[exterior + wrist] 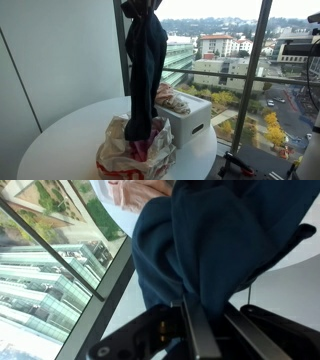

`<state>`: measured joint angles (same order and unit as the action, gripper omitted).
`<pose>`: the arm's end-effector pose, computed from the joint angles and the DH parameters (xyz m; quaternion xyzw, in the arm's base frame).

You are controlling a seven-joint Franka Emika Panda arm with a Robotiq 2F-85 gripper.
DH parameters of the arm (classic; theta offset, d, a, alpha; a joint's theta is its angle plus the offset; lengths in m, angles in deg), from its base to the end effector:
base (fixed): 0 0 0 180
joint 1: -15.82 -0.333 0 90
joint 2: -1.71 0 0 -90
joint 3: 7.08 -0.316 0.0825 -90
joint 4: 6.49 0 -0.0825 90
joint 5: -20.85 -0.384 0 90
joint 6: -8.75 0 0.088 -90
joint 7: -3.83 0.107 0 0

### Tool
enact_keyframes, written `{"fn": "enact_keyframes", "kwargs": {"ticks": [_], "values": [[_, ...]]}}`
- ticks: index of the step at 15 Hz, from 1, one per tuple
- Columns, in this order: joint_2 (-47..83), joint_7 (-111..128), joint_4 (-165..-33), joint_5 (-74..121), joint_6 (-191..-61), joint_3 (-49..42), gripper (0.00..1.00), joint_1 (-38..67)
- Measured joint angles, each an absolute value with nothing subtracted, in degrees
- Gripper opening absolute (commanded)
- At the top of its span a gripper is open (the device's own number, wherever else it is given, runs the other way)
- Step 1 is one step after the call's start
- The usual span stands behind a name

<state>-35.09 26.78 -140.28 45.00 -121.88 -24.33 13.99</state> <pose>0.3804 0.1512 0.6206 0.9235 0.0530 0.3396 0.1704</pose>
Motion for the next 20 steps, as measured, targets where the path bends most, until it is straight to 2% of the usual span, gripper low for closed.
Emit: {"fn": "enact_keyframes", "kwargs": {"ticks": [6,11,20], "values": [[-24.8,22.6,-141.0,44.0,-124.6,-22.7,0.02,13.9],[-17.4,19.1,-140.5,44.0,-132.0,-23.2,0.02,11.4],[-12.9,7.2,-143.7,32.4,-134.6,-17.5,0.02,9.8]]}}
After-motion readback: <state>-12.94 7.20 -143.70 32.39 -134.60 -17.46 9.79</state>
